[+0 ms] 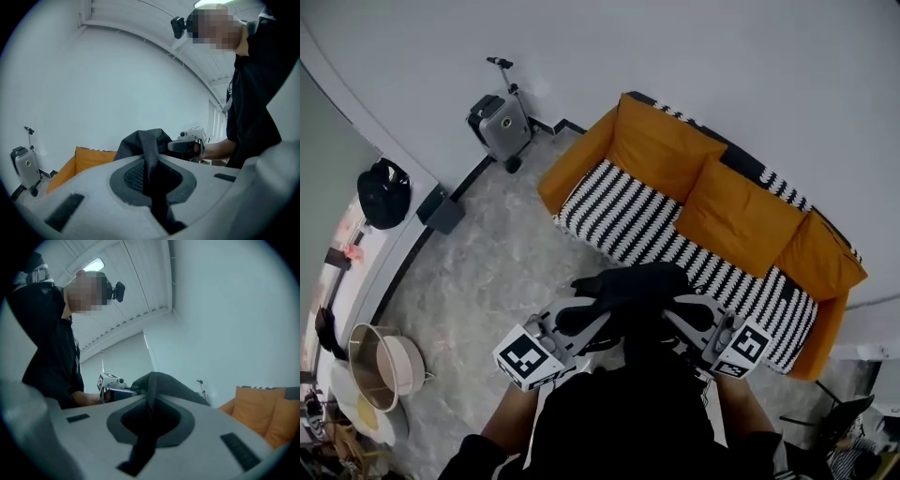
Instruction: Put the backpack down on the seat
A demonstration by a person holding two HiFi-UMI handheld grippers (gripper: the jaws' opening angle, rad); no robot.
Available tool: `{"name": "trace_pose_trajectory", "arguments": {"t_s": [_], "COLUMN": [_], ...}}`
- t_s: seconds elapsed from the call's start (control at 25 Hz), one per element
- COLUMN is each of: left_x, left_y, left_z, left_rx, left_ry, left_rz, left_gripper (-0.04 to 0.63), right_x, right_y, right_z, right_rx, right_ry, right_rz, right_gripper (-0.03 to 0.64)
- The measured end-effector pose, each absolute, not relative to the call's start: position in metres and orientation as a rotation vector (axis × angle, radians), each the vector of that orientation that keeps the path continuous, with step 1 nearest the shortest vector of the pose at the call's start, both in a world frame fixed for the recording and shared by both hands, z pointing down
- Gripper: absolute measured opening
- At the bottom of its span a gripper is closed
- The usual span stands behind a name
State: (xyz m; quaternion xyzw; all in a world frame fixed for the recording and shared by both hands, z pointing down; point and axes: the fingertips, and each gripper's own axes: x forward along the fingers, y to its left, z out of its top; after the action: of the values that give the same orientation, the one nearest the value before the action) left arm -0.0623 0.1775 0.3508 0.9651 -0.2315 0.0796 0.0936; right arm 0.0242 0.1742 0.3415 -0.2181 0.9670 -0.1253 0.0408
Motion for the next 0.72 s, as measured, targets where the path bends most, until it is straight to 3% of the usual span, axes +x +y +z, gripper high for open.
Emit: {"name": "trace_pose_trajectory", "arguments": {"t_s": [0.72], "left_x": [-0.007], "left_y": [0.057], "left_z": [0.342], "left_rx": [2.803], "left_ry": [-0.831], "left_rz": [0.214], "left_gripper": [0.029], "right_x": [0.081], "right_y": [0.047], "right_z": [0.331], "right_rx": [-0.5], "right_ry": [2.988], "right_rz": [-0.367], "right_gripper": [0.032]}}
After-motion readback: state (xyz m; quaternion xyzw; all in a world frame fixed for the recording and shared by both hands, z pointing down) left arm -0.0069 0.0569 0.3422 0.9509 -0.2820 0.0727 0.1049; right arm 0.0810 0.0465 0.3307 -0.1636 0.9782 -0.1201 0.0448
